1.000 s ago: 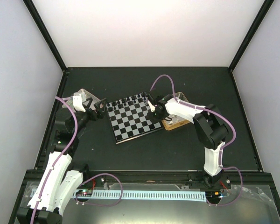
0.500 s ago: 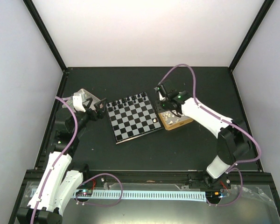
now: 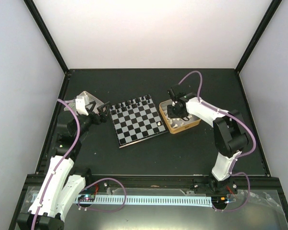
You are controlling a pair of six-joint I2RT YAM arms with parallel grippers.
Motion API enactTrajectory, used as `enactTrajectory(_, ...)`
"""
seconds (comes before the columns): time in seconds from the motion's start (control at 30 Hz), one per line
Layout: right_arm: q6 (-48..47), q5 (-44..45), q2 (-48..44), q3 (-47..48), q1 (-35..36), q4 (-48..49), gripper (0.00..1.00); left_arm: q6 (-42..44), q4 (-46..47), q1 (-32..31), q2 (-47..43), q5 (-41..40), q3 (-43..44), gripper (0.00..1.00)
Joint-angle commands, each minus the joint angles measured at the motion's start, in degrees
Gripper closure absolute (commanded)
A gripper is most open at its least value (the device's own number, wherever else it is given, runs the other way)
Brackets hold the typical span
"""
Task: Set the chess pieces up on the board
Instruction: Pick up the chess piece from the storage box.
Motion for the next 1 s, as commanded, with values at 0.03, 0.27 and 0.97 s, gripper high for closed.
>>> enactTrajectory(0.03,0.4,-1.0,2.3,0.1,0.2,-0.4,0.7,0.7,-0.2,0.0,0.9,1.9,2.3,0.01)
enactTrajectory(0.27,0.2,0.9,5.8,1.5,0.2,-0.9,0.77,0.8,-0.1,-0.1,1.0,2.1,2.4,0.01)
enactTrajectory(0.97,-3.2,3.7,9.5,4.4,0.2,1.0,0.85,0.9,-0.1,-0.1,0.7,1.7,2.1,0.01)
